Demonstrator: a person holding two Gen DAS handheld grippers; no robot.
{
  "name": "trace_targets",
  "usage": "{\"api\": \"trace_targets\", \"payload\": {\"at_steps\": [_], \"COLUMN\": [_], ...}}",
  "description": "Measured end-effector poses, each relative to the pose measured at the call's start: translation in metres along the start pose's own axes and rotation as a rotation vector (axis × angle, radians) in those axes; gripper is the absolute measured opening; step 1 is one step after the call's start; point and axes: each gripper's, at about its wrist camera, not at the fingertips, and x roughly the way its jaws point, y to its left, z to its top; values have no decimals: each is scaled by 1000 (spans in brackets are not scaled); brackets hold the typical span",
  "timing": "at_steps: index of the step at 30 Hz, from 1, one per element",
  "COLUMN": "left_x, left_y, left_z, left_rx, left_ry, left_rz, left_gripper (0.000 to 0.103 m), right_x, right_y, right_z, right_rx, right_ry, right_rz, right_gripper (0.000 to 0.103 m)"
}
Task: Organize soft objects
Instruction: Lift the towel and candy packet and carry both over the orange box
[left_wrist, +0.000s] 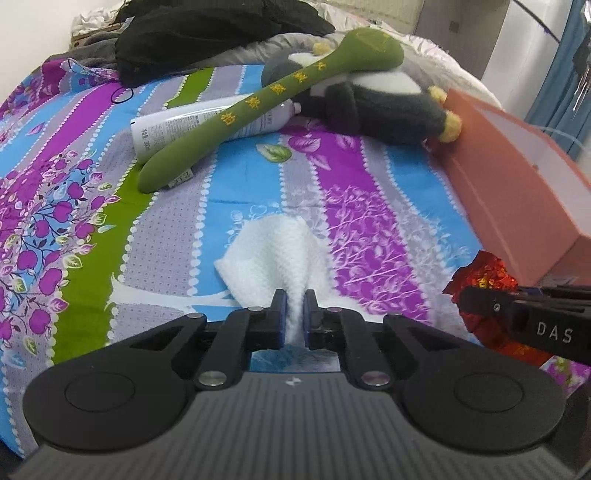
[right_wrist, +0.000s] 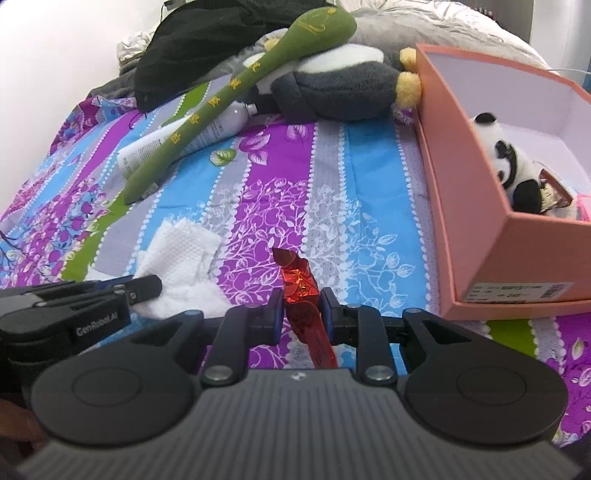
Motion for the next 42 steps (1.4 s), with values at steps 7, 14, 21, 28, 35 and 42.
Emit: {"api": "trace_targets", "payload": {"at_steps": [7, 14, 21, 28, 35, 42], "left_x": [-21, -43, -69, -96, -112, -107], "left_y": [-6, -19, -47, -82, -124, -182], "left_z": [9, 31, 62, 107, 153, 195], "left_rx": [-28, -10, 14, 50, 82, 159], "left_ry": [-31, -92, -157, -233, -269, -263], "left_rz": [-49, -91, -164, -243, -340, -400], "left_gripper": [11, 11, 11, 11, 11, 11], "right_x": [-27, -52, -86, -119, -149, -163], "right_y": [-6, -4, -15, -39, -65, -99], "right_z": [7, 22, 46, 76, 109, 132], "right_rx": [-6, -3, 12, 15, 10, 8], "right_ry": [-47, -131, -230, -339, -435, -495], "right_rz": [-15, -15, -12, -29, -62, -148], "right_gripper": [24, 24, 24, 24, 25, 25]}}
